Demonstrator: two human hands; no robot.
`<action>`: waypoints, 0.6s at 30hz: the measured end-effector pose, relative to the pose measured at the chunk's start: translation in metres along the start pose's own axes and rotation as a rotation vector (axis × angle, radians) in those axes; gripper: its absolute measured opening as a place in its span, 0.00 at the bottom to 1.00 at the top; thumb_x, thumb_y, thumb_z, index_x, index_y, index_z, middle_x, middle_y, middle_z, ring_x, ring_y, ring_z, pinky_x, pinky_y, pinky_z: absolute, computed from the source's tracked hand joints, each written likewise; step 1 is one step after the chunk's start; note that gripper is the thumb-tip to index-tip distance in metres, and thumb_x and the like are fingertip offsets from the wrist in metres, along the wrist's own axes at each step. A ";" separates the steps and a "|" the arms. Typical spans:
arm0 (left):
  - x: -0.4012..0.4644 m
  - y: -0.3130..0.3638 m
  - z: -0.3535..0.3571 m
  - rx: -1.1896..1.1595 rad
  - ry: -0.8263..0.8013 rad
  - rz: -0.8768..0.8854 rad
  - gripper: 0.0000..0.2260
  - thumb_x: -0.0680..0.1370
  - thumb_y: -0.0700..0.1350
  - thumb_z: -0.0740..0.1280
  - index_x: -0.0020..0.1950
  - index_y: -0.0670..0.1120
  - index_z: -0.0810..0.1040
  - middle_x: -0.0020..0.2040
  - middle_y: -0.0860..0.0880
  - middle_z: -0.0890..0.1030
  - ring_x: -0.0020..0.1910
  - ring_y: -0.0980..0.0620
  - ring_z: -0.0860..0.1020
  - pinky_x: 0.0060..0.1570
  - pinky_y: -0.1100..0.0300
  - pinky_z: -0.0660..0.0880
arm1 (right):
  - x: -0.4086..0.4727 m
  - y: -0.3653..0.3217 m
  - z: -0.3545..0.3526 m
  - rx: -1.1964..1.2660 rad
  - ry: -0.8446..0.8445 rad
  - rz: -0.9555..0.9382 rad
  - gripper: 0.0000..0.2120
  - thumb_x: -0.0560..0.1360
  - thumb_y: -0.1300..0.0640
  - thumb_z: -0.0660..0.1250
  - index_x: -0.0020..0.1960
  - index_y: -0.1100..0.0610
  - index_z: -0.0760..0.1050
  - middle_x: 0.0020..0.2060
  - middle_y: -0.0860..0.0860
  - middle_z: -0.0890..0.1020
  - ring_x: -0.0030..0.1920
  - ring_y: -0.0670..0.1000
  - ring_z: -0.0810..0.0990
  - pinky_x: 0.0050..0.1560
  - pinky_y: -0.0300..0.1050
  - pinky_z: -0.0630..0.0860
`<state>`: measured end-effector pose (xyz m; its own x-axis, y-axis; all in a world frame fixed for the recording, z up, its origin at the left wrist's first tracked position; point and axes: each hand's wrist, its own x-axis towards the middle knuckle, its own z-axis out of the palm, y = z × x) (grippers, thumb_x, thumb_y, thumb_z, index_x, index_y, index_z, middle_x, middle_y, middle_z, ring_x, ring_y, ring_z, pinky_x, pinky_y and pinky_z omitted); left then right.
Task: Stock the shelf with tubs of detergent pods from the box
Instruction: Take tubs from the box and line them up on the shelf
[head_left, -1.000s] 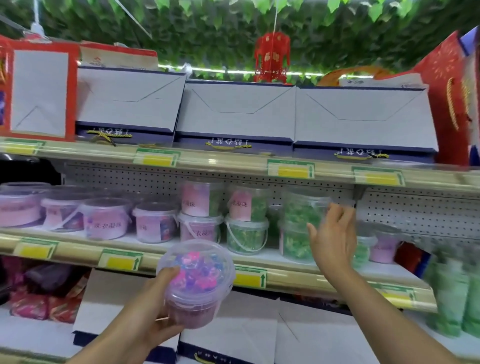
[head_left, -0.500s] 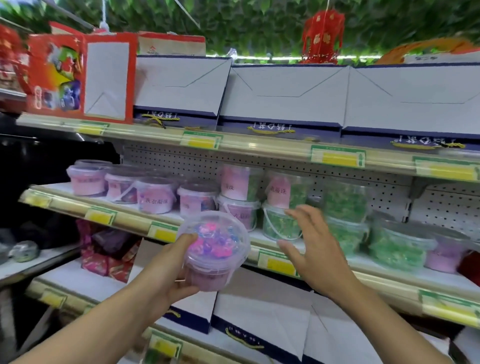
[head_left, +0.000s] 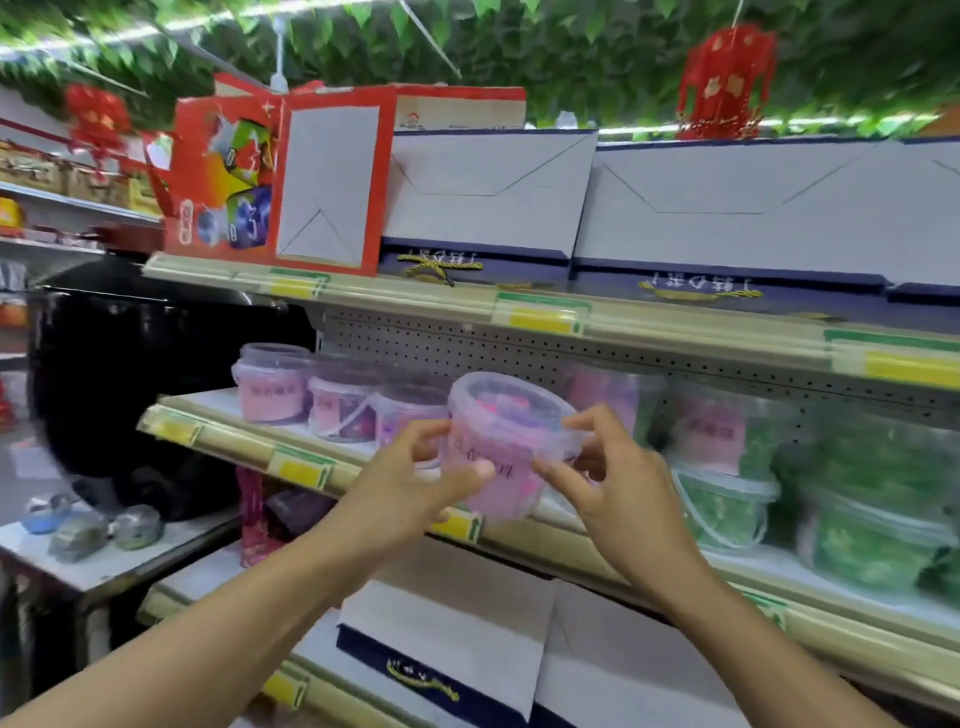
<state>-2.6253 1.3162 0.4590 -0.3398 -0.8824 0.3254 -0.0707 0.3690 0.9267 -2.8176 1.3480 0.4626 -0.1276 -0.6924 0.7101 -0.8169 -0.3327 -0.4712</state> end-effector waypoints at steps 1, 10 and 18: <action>0.012 -0.002 -0.004 0.096 0.026 0.052 0.22 0.72 0.50 0.72 0.63 0.57 0.67 0.54 0.63 0.72 0.49 0.64 0.77 0.39 0.71 0.74 | 0.010 -0.004 0.007 -0.038 0.029 0.022 0.15 0.70 0.44 0.70 0.50 0.47 0.69 0.37 0.47 0.82 0.38 0.52 0.80 0.42 0.52 0.77; 0.120 -0.029 -0.008 0.475 0.105 0.261 0.29 0.71 0.45 0.72 0.70 0.49 0.66 0.63 0.50 0.74 0.64 0.48 0.68 0.64 0.54 0.68 | 0.074 -0.019 0.051 -0.477 0.118 0.230 0.23 0.75 0.41 0.62 0.61 0.53 0.61 0.44 0.55 0.82 0.48 0.61 0.80 0.38 0.48 0.67; 0.139 -0.048 -0.012 0.690 0.068 0.309 0.35 0.72 0.45 0.70 0.75 0.51 0.57 0.68 0.48 0.69 0.68 0.45 0.60 0.65 0.51 0.63 | 0.059 -0.011 0.066 -0.653 -0.065 0.086 0.37 0.72 0.65 0.61 0.77 0.58 0.47 0.65 0.58 0.67 0.62 0.60 0.67 0.60 0.50 0.65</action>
<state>-2.6582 1.1726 0.4623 -0.3830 -0.7167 0.5828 -0.5599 0.6820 0.4706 -2.7790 1.2688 0.4757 -0.1902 -0.7432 0.6415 -0.9811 0.1679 -0.0963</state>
